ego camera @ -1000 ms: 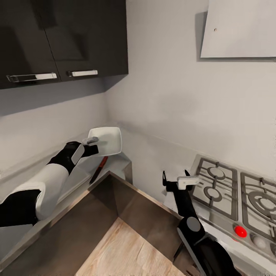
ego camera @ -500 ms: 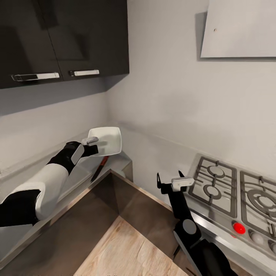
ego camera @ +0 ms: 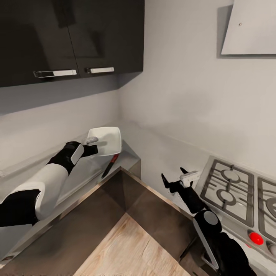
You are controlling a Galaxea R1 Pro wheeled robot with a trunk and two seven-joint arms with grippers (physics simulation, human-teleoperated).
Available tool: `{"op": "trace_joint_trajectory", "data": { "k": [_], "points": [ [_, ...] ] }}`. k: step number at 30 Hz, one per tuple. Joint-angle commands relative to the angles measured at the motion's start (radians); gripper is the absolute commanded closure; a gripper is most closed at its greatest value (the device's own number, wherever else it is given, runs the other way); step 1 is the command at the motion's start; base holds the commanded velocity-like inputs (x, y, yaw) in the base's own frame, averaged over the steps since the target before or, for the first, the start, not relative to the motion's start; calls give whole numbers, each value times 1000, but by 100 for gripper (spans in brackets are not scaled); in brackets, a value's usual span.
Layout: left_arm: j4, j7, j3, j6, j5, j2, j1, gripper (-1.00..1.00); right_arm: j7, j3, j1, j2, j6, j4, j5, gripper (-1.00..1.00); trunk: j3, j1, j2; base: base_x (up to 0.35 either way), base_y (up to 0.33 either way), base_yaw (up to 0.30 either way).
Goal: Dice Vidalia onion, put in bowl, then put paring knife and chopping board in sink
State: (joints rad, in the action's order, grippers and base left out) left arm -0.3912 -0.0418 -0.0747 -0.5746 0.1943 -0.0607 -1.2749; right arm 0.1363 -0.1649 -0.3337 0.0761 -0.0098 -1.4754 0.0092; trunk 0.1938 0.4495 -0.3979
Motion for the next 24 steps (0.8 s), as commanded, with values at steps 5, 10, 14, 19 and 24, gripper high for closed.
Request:
{"op": "trace_joint_trajectory", "data": {
  "k": [5, 10, 14, 19, 24],
  "points": [
    [-2, -4, -4, -6, 11, -7, -1, 100, 56, 53, -1, 1, 1, 0, 0, -100, 4, 1, -2, 0, 0, 81],
    [-2, -4, -3, -7, 11, -16, -1, 100, 67, 64, -1, 1, 3, 0, -1, -100, 5, 1, -2, 0, 18, 32],
    [-1, -4, -2, -7, 11, -17, -1, 100, 67, 66, -1, 1, 4, 0, -1, -100, 8, 1, -2, 0, 6, 140],
    [-1, -4, -1, -7, 11, -15, -1, 100, 67, 67, -1, 1, 4, 0, -1, -100, 14, 1, -2, 0, 1, 182],
    [5, -3, -1, 4, 11, -13, 1, 100, 66, 67, -1, 1, 4, 0, -1, -100, 19, 1, -2, 0, 0, 192]
  ]
}}
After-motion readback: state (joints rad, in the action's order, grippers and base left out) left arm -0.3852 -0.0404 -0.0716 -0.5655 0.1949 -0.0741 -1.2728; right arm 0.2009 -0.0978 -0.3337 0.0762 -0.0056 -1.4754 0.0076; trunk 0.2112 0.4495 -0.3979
